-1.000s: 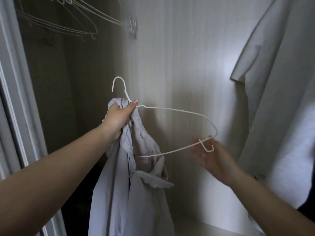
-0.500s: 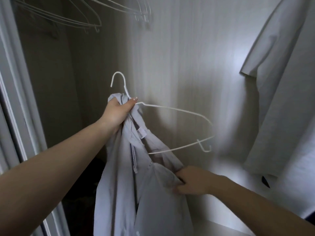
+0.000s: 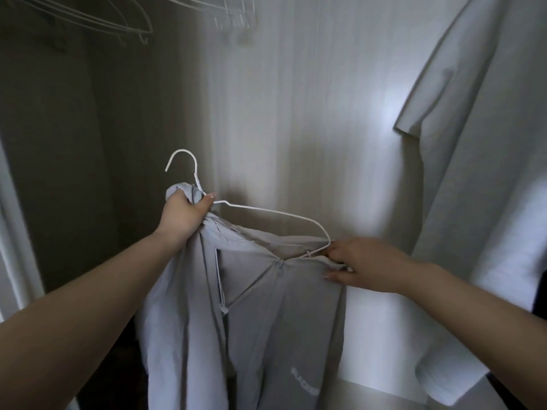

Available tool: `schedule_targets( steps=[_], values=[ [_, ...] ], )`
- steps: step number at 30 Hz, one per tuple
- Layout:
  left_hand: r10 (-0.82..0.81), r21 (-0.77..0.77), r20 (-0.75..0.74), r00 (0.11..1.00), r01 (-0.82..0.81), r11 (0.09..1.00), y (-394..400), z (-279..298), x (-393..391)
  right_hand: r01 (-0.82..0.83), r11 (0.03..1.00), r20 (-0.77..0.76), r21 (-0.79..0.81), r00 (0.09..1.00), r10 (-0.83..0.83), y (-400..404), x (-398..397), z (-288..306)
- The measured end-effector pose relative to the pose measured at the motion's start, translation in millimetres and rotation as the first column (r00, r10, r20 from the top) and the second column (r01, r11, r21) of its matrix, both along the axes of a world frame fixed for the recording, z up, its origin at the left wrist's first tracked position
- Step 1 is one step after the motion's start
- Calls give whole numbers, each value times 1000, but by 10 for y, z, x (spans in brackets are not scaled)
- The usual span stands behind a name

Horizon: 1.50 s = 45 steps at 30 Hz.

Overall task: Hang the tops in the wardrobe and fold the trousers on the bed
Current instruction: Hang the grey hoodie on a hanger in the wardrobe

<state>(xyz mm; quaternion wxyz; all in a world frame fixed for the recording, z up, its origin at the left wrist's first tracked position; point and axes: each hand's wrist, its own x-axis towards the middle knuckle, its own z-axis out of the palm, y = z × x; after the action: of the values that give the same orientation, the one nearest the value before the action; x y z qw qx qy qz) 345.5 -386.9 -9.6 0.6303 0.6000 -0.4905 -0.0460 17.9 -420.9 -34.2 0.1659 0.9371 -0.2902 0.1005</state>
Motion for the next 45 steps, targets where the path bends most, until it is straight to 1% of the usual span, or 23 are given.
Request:
schedule_targets(
  steps=[4,5,9,10,12,14,15,17,18,19,20,22,23,24,25,27,29,32,35,38,41,43,45],
  values=[
    [-41,-1,3,999,41,999,-19,38,-54,65,998,-11,-7,998,-65,-47,-73,122],
    [-55,23,21,998,54,998,-25,43,-64,79,997,-16,-9,997,-79,-57,-94,155],
    [-38,174,286,958,-12,985,-16,-19,-194,179,983,-24,-42,983,-181,-76,-158,349],
    [-33,177,328,944,-27,984,-24,-40,-237,197,978,-39,-67,979,-200,-56,-138,403],
    [-13,173,360,933,-53,983,-43,-47,-331,183,972,-38,-148,981,-191,30,-26,491],
    [6,170,328,945,-65,983,-58,4,-417,84,976,21,-200,996,-82,170,165,543],
    [7,158,293,956,-56,986,-66,48,-457,8,985,40,-173,999,-1,234,258,552],
    [-1,121,205,979,-24,992,-73,152,-511,-107,994,3,8,994,107,334,369,571],
    [-20,91,164,986,5,996,-66,204,-527,-122,989,-26,89,992,125,357,367,587],
    [-46,58,134,990,39,998,-47,257,-534,-125,984,-16,129,992,128,368,335,610],
    [-81,26,105,991,78,997,-19,305,-533,-134,982,50,132,990,129,371,282,633],
    [-159,-35,25,987,160,986,53,398,-518,-157,985,289,65,948,132,346,139,668],
    [-199,-62,-31,979,197,978,94,441,-515,-138,990,393,24,912,117,322,75,677],
    [-240,-80,-89,967,233,969,131,480,-518,-87,996,454,6,888,75,296,31,678],
    [-281,-91,-139,950,270,959,162,517,-530,-14,1000,469,-2,883,13,273,8,675],
    [-353,-99,-172,920,340,935,213,570,-584,130,991,411,-28,905,-108,208,11,651],
    [-397,-90,-118,910,388,917,273,605,-656,169,985,396,-32,907,-142,178,65,643],
    [-450,-43,-6,893,450,892,357,656,-736,115,993,448,-17,889,-95,193,81,661],
    [-467,8,23,884,467,884,439,756,-633,160,984,389,-78,914,-117,239,-73,669],
    [-385,102,178,906,372,923,511,874,-490,147,983,341,-106,934,-103,262,-236,653],
    [-339,121,322,884,317,941,557,985,-433,111,985,320,-135,945,-63,286,-265,626],
    [-388,227,349,853,325,918,597,1039,-417,83,990,430,-112,902,-27,284,-266,628],
    [-444,405,359,821,292,867,647,1040,-376,43,996,566,-79,824,9,274,-284,624]
  ],
)
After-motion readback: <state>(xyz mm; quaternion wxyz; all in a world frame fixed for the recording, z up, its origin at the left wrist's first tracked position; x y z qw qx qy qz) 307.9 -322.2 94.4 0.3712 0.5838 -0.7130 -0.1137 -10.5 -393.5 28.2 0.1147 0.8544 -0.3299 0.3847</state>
